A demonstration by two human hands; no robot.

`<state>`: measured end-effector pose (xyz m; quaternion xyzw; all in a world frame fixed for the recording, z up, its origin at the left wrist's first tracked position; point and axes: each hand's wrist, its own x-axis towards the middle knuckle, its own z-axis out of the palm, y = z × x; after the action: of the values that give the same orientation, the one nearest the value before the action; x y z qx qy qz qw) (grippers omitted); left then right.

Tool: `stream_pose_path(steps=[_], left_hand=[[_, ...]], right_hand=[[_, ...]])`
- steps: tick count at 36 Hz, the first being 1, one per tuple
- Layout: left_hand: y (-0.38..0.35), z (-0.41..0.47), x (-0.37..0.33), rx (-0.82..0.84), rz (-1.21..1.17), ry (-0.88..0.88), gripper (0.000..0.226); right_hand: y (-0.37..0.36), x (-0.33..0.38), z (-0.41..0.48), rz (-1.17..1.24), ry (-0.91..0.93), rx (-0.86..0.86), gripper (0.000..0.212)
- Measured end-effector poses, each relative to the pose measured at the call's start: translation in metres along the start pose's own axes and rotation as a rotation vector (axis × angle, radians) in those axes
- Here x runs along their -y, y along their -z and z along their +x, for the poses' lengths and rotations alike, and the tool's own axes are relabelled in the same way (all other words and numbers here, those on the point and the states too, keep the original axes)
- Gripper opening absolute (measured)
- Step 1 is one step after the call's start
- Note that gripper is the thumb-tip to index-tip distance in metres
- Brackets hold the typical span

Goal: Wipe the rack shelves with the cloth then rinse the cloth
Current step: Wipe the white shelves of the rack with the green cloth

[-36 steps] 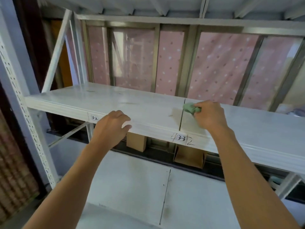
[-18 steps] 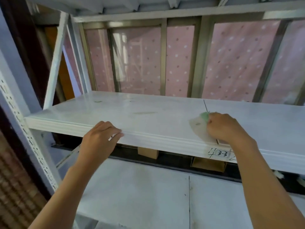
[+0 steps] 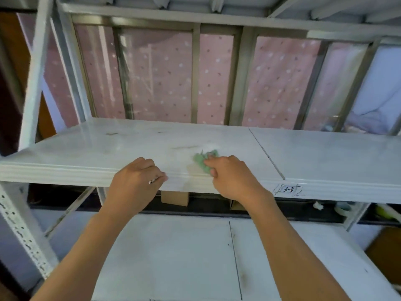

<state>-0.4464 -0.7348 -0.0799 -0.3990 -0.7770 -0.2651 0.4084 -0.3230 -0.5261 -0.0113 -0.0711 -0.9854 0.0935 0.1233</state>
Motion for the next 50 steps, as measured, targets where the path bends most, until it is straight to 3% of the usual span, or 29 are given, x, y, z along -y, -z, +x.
stream_pose_path(steps=[5,13,20,28,34,39,50], left_hand=[[0.005,0.000,0.000,0.055,-0.046,0.015,0.017],[0.008,0.007,-0.002,0.095,-0.061,0.046,0.014],[0.007,0.005,0.002,0.078,-0.079,0.022,0.015],[0.005,0.003,0.007,0.086,-0.105,0.023,0.012],[0.006,0.000,-0.001,0.074,-0.123,0.105,0.020],[0.004,0.001,-0.005,0.038,-0.118,0.156,0.021],[0.000,0.000,-0.004,-0.004,-0.060,0.144,0.023]], right_hand=[[0.000,0.003,0.001,-0.008,-0.024,-0.024,0.052],[0.013,-0.065,-0.035,-0.201,-0.438,-0.222,0.043],[-0.001,-0.054,-0.027,-0.177,-0.555,-0.272,0.044],[-0.017,0.003,0.005,-0.179,-0.288,-0.203,0.044],[0.007,-0.079,0.047,-0.395,-0.442,-0.091,0.035],[0.015,-0.116,0.104,-0.327,-0.431,-0.035,0.039],[0.005,-0.046,0.100,-0.021,0.118,0.166,0.037]])
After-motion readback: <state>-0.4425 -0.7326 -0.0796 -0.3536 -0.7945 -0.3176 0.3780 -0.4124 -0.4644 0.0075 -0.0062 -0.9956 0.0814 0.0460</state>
